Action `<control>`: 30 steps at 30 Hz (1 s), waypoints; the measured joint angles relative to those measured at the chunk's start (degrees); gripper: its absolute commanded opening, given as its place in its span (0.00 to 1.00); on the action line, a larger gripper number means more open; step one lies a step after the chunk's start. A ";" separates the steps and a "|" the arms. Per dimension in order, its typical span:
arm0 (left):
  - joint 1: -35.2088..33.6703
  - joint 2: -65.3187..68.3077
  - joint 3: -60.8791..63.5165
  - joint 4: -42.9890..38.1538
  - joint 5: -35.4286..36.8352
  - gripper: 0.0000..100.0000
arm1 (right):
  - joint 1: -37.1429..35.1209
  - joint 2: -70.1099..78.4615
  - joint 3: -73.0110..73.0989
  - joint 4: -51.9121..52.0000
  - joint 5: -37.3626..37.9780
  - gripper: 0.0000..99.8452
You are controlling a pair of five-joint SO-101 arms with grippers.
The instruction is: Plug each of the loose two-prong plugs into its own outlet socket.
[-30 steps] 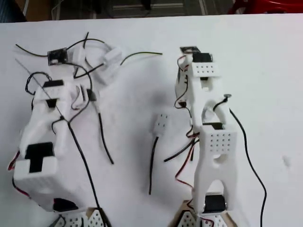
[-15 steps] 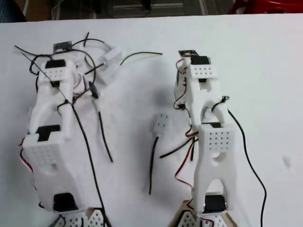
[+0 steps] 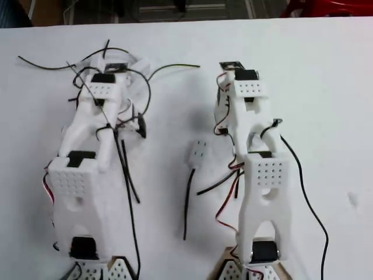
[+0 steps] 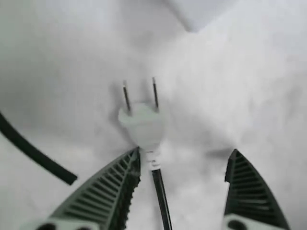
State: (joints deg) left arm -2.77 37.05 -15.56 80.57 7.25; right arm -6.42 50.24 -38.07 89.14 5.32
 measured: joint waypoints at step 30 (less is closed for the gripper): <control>6.77 0.18 0.00 -8.09 -0.09 0.08 | 0.00 1.41 0.00 -1.32 -0.09 0.31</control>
State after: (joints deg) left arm 4.00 37.23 -15.56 72.48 7.16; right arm -6.42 51.65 -38.07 87.82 5.23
